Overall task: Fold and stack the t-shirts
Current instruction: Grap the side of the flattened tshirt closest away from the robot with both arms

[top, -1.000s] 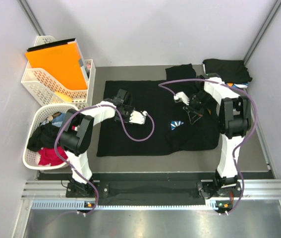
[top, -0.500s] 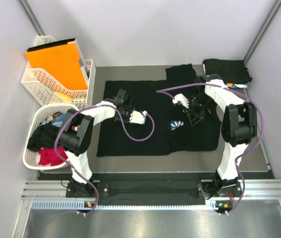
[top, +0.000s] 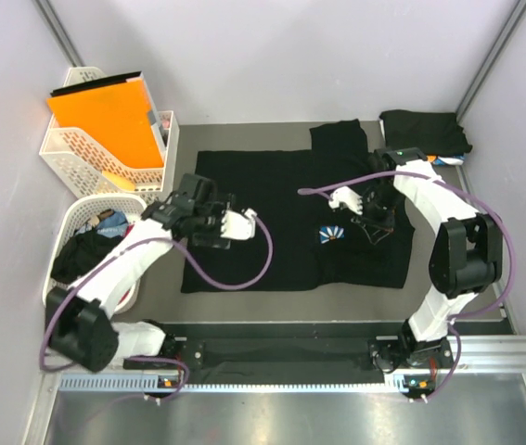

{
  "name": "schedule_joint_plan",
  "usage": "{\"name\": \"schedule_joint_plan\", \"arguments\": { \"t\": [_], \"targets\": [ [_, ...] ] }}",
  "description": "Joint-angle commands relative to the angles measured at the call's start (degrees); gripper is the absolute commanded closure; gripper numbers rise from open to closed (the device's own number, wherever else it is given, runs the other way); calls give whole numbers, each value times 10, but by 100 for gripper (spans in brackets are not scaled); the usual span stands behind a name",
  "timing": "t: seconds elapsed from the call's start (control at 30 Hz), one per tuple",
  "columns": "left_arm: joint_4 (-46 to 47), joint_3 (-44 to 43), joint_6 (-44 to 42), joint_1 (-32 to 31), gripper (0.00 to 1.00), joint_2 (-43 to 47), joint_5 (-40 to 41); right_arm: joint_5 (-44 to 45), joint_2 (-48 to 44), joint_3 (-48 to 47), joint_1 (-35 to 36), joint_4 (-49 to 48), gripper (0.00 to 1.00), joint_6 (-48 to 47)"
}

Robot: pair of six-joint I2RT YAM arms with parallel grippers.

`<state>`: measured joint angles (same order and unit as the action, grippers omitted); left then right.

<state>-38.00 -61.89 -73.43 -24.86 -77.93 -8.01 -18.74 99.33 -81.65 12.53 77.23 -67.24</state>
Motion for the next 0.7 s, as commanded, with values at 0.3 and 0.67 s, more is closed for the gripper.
{"name": "schedule_joint_plan", "arguments": {
  "t": [0.3,0.67],
  "targets": [
    [10,297,28,-2,23,306,-6,47,-20,-36,5,29,100,21],
    [-50,360,67,-2,23,410,1,59,-8,-70,5,38,100,29]
  ]
}}
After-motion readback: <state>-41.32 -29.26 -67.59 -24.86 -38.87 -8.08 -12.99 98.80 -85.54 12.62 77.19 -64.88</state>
